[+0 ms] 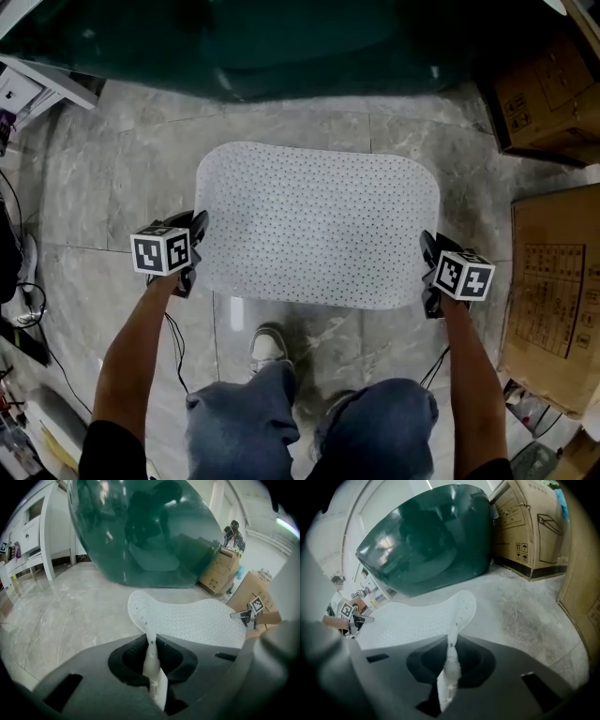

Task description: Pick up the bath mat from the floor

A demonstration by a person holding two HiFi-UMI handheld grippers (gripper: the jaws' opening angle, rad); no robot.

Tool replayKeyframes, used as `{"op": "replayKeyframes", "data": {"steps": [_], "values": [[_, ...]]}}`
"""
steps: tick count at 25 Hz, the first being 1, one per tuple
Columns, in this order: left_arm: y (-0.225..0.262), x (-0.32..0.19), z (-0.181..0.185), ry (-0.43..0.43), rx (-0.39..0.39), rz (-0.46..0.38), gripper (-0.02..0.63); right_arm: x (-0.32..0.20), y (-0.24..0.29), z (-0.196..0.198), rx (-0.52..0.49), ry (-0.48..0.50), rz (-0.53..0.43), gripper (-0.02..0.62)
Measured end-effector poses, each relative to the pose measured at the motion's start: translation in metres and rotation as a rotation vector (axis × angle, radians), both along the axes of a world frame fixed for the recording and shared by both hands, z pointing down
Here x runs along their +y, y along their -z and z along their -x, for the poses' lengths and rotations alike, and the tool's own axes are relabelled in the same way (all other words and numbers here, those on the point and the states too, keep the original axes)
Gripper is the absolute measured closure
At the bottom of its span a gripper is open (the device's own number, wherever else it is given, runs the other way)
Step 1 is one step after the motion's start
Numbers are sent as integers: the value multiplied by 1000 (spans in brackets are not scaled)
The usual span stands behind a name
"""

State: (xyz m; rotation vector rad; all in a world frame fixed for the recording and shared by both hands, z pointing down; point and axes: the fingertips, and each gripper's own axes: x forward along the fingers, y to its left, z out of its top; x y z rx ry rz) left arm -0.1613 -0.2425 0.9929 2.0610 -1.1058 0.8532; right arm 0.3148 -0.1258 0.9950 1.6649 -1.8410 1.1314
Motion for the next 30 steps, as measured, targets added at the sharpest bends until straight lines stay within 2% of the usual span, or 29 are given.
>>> {"op": "replayKeyframes", "data": {"steps": [10, 18, 30], "values": [[74, 13, -18, -16, 31, 30, 569, 3, 77, 23, -10, 17, 20, 566], [186, 20, -18, -35, 47, 0, 569, 3, 176, 32, -3, 30, 9, 566], [362, 15, -10, -2, 62, -70, 569, -20, 352, 35, 19, 59, -66, 566]]}}
